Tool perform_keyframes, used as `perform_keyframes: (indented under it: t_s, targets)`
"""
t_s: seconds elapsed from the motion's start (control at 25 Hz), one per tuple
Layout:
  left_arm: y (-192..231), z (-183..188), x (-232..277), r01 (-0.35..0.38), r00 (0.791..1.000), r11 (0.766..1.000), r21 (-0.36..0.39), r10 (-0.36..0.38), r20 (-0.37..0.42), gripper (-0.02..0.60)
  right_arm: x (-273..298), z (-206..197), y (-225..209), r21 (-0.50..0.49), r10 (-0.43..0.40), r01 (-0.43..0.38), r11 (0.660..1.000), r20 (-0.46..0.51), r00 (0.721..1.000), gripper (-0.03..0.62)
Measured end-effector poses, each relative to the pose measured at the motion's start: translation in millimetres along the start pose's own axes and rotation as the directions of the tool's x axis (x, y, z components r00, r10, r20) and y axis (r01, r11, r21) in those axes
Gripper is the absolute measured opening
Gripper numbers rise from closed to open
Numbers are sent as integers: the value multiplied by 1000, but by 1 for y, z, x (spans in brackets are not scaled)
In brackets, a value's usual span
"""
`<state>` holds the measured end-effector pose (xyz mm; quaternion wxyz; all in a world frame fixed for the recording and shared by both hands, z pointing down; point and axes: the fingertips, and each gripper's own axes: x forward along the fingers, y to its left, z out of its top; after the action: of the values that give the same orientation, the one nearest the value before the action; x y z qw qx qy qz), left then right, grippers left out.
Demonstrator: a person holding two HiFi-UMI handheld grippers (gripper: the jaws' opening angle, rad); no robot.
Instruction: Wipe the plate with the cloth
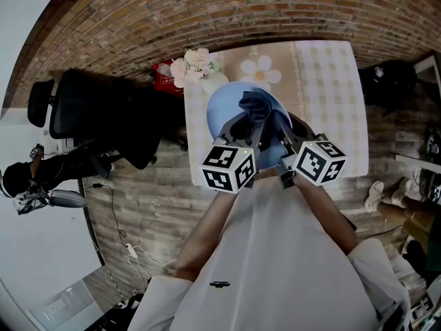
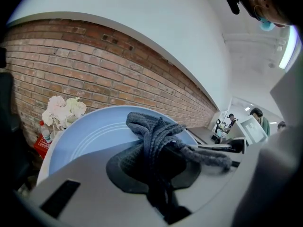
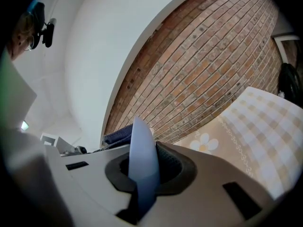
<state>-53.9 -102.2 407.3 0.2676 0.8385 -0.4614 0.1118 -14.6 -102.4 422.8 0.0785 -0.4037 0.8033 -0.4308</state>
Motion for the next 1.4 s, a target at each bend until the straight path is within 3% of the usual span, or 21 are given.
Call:
perform_keyframes:
  t_s: [0.28,0.76,1.4]
  targets:
    - [15,5,1,-30,1000,999,24,30,7,61,-2,1,-2,18,10,-10,1000,3,1000,58]
    - [57,3,-13,-144,989,989,26,144,12,61,-6,4,0,33,12,-13,999,21,1000,58]
    - [78,-32,-25,-229,972,973,33,230,-46,61,-8,9,-12,77,-19,15,997,55,998,58]
